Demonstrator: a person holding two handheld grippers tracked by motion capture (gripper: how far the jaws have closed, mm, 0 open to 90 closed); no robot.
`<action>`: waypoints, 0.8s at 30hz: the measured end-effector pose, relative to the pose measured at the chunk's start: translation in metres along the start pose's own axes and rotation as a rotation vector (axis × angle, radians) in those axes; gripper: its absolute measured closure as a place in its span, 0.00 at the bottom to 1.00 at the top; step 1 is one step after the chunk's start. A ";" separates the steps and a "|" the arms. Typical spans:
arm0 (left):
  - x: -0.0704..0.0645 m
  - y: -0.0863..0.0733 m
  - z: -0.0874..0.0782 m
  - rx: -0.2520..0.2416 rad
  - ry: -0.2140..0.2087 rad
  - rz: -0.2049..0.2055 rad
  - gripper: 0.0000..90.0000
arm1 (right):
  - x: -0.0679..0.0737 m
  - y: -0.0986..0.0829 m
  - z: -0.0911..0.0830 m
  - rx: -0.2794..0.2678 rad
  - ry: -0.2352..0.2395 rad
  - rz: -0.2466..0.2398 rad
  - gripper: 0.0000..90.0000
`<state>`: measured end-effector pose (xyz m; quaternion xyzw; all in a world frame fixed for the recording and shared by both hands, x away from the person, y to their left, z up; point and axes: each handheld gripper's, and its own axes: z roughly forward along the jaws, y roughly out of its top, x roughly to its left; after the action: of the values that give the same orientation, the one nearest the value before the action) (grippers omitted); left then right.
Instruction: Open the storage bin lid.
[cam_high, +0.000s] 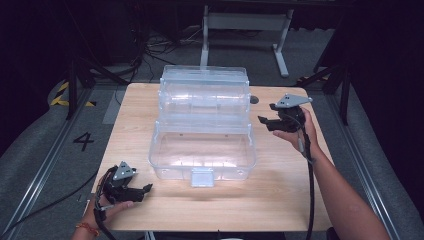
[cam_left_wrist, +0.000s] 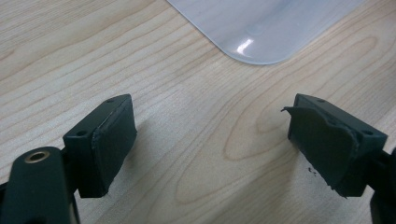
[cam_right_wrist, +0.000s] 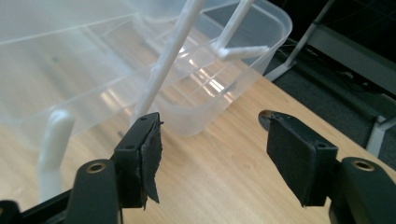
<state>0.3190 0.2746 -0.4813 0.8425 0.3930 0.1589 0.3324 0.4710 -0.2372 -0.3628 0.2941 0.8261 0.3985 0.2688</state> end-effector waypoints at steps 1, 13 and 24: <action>0.000 0.000 0.000 -0.001 -0.001 0.000 0.17 | 0.001 -0.003 -0.001 0.000 -0.001 -0.005 0.40; 0.000 -0.001 -0.001 0.002 -0.005 -0.008 0.17 | 0.015 -0.031 -0.017 0.026 -0.013 -0.018 0.38; -0.001 -0.001 -0.001 0.001 -0.005 -0.011 0.17 | 0.023 -0.060 -0.034 0.042 0.003 -0.012 0.39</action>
<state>0.3176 0.2748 -0.4816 0.8409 0.3968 0.1548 0.3338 0.4156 -0.2685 -0.3985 0.2940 0.8366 0.3798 0.2635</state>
